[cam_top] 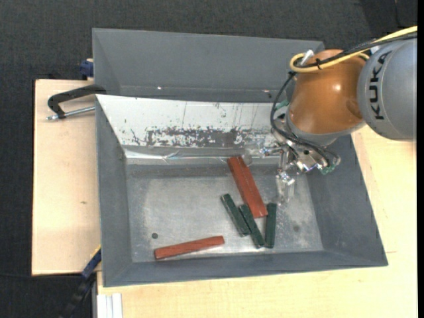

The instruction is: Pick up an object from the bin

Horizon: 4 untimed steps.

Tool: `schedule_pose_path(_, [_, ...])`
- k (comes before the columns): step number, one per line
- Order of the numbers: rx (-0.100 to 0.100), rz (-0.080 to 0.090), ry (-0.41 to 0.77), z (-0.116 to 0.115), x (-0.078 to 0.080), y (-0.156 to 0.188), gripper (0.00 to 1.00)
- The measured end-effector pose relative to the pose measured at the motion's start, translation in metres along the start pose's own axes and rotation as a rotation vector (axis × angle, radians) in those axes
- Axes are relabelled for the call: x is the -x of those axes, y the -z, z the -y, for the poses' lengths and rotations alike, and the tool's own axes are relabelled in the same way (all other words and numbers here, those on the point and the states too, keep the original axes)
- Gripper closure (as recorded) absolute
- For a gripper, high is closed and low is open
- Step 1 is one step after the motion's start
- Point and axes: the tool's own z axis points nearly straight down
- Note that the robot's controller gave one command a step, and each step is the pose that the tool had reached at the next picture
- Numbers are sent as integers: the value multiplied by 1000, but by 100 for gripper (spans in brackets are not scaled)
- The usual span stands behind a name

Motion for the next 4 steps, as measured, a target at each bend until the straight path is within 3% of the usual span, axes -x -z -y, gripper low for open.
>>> schedule_pose_path(1, [10,-11,203,-24,4,-31,0])
schedule_pose_path(2, [12,-9,454,-80,-7,-54,0])
schedule_pose_path(3, [62,-67,787,-44,13,-66,100])
schedule_pose_path(4, [62,-67,787,-44,13,-66,100])
